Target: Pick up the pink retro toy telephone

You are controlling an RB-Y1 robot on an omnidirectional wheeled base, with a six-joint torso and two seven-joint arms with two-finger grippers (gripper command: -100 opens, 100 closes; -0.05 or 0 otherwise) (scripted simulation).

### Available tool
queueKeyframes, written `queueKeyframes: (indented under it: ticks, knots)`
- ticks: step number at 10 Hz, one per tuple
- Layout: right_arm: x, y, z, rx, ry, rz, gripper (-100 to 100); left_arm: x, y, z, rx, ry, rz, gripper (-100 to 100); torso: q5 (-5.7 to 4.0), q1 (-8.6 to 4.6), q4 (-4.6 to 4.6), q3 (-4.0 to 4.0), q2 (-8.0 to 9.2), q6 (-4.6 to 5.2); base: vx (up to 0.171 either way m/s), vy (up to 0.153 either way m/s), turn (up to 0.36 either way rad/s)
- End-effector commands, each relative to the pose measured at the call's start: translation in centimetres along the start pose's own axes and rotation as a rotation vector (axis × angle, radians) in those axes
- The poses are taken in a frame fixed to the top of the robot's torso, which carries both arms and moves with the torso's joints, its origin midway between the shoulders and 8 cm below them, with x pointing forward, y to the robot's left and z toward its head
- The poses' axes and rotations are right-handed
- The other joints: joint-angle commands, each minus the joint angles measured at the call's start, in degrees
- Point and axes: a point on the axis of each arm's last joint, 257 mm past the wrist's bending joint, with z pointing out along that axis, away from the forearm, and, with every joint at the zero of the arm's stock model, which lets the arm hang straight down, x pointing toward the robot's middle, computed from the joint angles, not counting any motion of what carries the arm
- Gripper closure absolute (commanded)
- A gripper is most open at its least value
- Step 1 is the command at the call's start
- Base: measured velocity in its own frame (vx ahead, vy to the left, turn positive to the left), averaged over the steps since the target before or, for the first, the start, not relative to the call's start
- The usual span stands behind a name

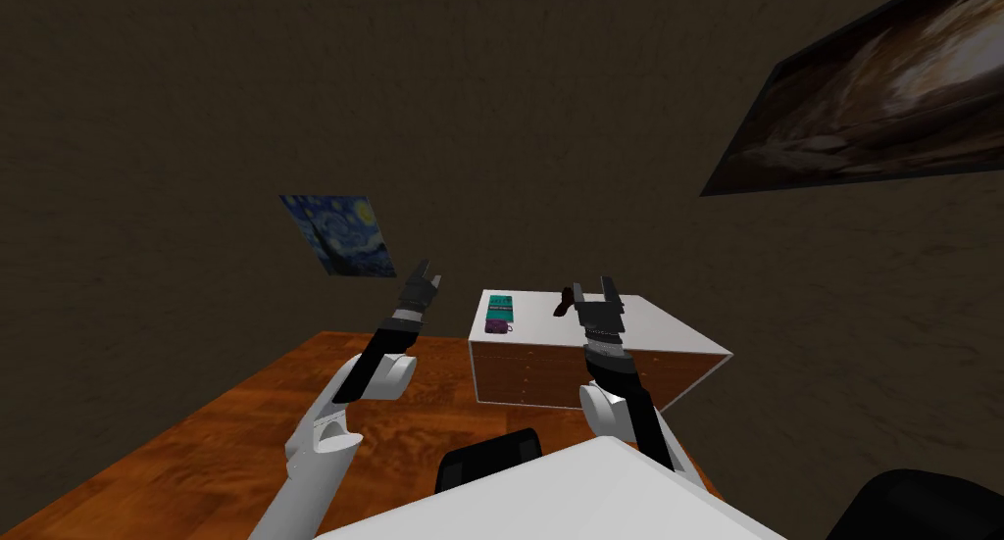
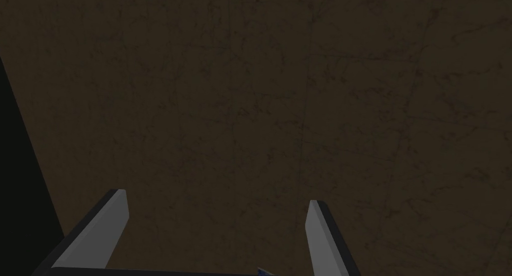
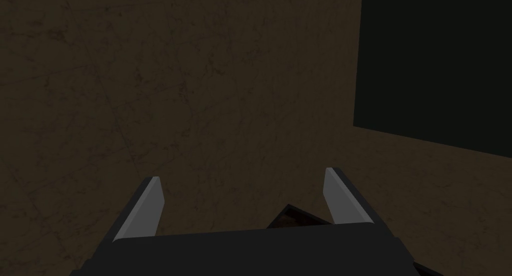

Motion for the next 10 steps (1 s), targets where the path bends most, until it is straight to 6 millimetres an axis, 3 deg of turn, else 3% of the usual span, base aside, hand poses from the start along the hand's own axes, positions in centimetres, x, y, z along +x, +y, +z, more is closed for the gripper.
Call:
queueKeyframes:
  ticks: [1, 2, 5, 7, 10]
  knots:
    - [0.0, 0.0, 0.0, 0.0, 0.0, 0.0, 0, 0.3, 1.2, 1.3, -0.039, 0.012, -0.033, -100, 0.0, 0.0, 0.0, 0.0, 0.0, 0.0, -0.056, 0.045, 0.019]
    - [0.0, 0.0, 0.0, 0.0, 0.0, 0.0, 0, 0.5, 0.8, 1.9, -0.034, 0.016, -0.032, -100, 0.0, 0.02, 0.0, 0.01, 0.03, 0.0, -0.044, 0.04, 0.008]
    - [0.0, 0.0, 0.0, 0.0, 0.0, 0.0, 0, 1.0, 2.8, 4.4, -0.102, 0.03, -0.079, -100, 0.0, -0.02, 0.0, -0.01, -0.01, 0.0, -0.047, 0.036, 0.013]
    - [0.0, 0.0, 0.0, 0.0, 0.0, 0.0, 0, 1.1, 2.8, 4.9, -0.114, 0.031, -0.077, -100, -0.01, -0.06, 0.0, 0.0, 0.0, 0.0, -0.035, 0.02, 0.003]
    - [0.0, 0.0, 0.0, 0.0, 0.0, 0.0, 0, 1.3, 5.0, 7.2, -0.191, 0.032, -0.112, -100, -0.02, -0.09, -0.01, -0.02, -0.04, -0.01, -0.038, 0.023, 0.01]
